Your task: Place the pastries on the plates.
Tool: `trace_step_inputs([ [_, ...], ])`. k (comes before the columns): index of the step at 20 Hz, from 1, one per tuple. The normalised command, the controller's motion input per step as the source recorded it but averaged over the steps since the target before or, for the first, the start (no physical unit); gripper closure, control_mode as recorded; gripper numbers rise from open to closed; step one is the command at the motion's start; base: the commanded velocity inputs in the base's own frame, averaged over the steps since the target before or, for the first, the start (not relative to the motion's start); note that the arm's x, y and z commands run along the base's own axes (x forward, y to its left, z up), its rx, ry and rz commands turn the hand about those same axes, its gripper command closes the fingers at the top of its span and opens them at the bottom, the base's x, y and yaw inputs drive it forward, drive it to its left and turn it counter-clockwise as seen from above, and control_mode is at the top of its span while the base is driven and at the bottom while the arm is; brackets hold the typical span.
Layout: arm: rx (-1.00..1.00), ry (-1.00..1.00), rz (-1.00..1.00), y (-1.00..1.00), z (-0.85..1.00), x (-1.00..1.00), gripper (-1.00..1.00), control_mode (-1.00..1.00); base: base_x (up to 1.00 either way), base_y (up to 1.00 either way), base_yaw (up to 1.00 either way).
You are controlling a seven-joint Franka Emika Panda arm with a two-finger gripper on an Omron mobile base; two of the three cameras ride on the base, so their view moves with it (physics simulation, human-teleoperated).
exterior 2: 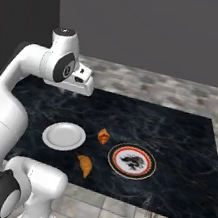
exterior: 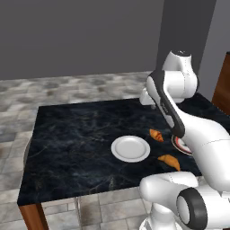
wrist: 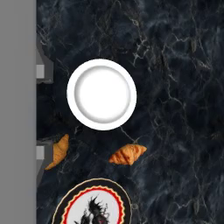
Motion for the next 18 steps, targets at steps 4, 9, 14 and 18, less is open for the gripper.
trace_step_inputs([
  [4,0.0,0.0,0.0,-0.02,-0.01,-0.14,-1.0,-1.0,0.0,0.0,0.0],
  [9,0.0,0.0,0.0,-0.09,-0.15,-0.3,-1.0,-1.0,0.0,0.0,0.0],
  [14,0.0,0.0,0.0,-0.17,-0.17,-0.25,-1.0,-1.0,0.0,0.0,0.0],
  [18,0.0,0.0,0.0,-0.15,-0.13,-0.18,-1.0,-1.0,0.0,0.0,0.0],
])
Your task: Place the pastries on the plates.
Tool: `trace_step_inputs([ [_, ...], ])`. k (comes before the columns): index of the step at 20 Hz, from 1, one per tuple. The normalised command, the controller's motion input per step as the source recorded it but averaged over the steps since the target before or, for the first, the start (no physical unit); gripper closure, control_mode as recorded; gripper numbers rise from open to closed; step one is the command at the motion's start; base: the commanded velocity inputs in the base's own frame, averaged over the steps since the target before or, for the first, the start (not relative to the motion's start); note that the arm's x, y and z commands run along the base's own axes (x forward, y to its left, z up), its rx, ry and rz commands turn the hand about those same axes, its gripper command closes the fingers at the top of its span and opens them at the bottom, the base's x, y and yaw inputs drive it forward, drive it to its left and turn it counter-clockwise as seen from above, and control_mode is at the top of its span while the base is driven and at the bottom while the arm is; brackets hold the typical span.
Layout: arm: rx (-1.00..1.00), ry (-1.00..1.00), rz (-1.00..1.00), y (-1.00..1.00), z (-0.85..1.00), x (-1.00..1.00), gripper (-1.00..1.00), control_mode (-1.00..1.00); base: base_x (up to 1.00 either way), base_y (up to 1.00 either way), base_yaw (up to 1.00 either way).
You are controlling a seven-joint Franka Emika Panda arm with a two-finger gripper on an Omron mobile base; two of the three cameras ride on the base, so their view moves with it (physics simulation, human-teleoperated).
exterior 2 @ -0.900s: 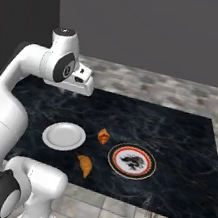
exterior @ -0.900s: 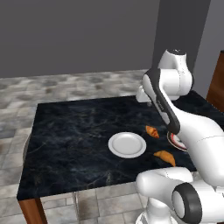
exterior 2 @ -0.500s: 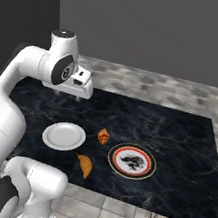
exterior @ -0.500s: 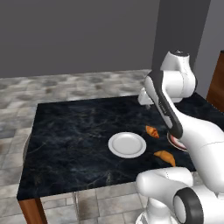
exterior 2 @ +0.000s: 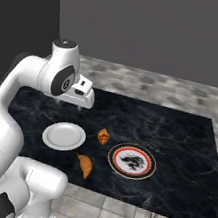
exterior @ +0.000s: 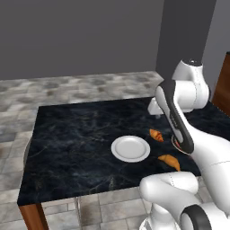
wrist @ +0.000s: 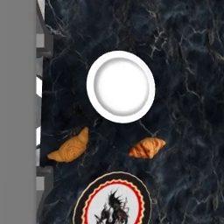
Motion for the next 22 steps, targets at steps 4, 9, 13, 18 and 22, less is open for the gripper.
trace_step_inputs([
  [4,0.0,0.0,0.0,-0.14,-0.15,-0.18,-1.0,-1.0,0.0,0.0,0.0],
  [9,0.0,0.02,0.0,-0.11,-0.21,-0.21,-1.0,-1.0,0.0,0.0,0.0],
  [13,0.0,0.04,0.0,-0.11,-0.29,-0.24,-1.0,-1.0,0.0,0.0,0.0],
  [18,0.0,0.05,0.0,-0.14,-0.35,-0.23,-1.0,-1.0,0.0,0.0,0.0],
  [22,0.0,0.0,0.0,-0.22,-0.25,-0.13,-1.0,-1.0,0.0,0.0,0.0],
])
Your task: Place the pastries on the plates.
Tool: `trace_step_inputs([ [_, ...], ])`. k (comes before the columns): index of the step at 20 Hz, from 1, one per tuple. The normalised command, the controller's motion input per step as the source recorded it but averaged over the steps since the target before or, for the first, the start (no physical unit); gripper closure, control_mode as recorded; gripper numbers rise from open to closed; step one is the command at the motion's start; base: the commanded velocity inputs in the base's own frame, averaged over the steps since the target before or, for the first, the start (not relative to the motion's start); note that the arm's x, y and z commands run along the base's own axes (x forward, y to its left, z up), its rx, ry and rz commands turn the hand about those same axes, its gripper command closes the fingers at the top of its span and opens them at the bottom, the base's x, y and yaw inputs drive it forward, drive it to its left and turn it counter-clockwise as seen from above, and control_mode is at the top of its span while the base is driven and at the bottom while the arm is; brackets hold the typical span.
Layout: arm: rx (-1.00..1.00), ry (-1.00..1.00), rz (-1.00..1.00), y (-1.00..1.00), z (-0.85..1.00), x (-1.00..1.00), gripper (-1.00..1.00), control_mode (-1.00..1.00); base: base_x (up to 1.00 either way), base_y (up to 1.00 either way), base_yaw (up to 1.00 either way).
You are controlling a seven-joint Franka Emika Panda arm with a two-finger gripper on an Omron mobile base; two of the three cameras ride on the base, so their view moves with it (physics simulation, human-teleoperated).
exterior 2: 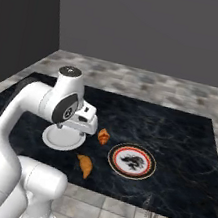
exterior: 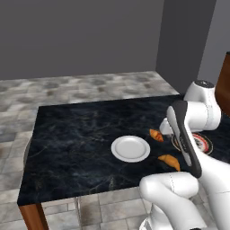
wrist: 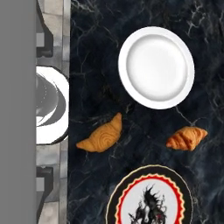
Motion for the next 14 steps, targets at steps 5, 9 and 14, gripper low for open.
trace_step_inputs([
  [5,0.0,0.04,0.01,-0.12,-0.26,-0.02,-1.0,-1.0,0.0,0.0,0.0],
  [9,0.0,0.07,0.06,-0.09,-0.3,0.0,-1.0,-1.0,0.0,0.0,0.0],
  [14,0.0,0.04,0.07,-0.03,-0.3,0.0,-1.0,-1.0,0.0,0.0,0.0],
])
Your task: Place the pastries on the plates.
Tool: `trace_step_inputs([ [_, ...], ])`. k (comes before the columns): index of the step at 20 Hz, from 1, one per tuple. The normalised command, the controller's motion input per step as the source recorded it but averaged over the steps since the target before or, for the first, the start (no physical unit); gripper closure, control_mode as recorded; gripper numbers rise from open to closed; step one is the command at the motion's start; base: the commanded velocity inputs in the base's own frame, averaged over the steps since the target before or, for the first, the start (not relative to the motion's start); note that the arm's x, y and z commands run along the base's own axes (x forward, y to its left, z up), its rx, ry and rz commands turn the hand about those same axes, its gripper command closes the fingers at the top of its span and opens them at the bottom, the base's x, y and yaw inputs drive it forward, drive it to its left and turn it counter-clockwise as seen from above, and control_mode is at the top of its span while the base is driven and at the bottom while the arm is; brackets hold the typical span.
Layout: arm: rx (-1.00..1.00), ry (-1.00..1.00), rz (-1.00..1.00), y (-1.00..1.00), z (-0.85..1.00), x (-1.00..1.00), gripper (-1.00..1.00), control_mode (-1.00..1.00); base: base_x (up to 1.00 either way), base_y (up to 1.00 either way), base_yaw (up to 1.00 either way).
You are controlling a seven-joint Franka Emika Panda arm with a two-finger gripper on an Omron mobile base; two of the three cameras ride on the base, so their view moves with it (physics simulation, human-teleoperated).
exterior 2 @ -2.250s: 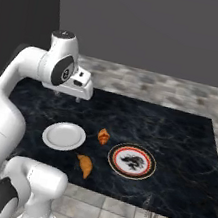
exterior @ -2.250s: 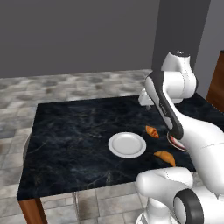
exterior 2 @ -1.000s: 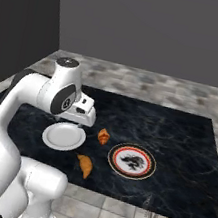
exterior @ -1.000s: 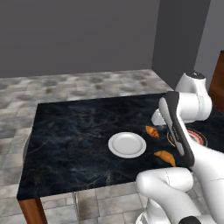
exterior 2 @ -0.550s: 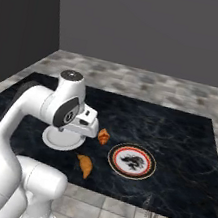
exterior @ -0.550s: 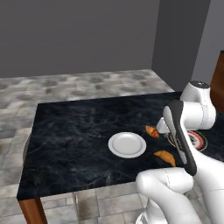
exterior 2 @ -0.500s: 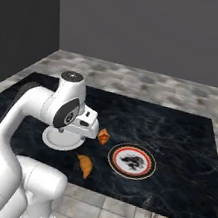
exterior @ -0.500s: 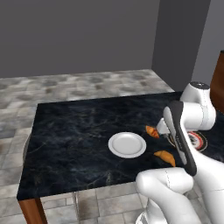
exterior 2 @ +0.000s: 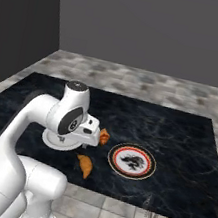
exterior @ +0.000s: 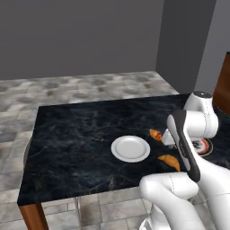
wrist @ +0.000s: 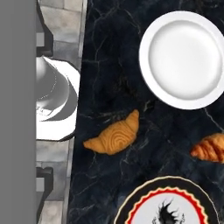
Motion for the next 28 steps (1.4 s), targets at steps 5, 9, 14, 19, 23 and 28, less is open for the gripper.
trace_step_inputs([
  [5,0.0,0.03,0.08,-0.04,-0.18,0.0,-1.0,-1.0,0.0,0.0,0.0],
  [9,0.0,0.04,0.09,-0.07,-0.18,0.0,-1.0,-1.0,0.0,0.0,0.0],
  [14,0.0,0.04,0.1,-0.03,-0.2,0.0,-1.0,-1.0,0.0,0.0,0.0],
  [19,0.0,0.03,0.1,-0.04,-0.25,0.0,-1.0,-1.0,0.0,0.0,0.0],
  [23,-0.01,0.01,0.09,-0.11,-0.22,0.0,-1.0,-1.0,0.0,0.0,0.0],
  [28,0.0,0.0,0.09,-0.15,-0.21,0.0,-1.0,-1.0,0.0,0.0,0.0],
])
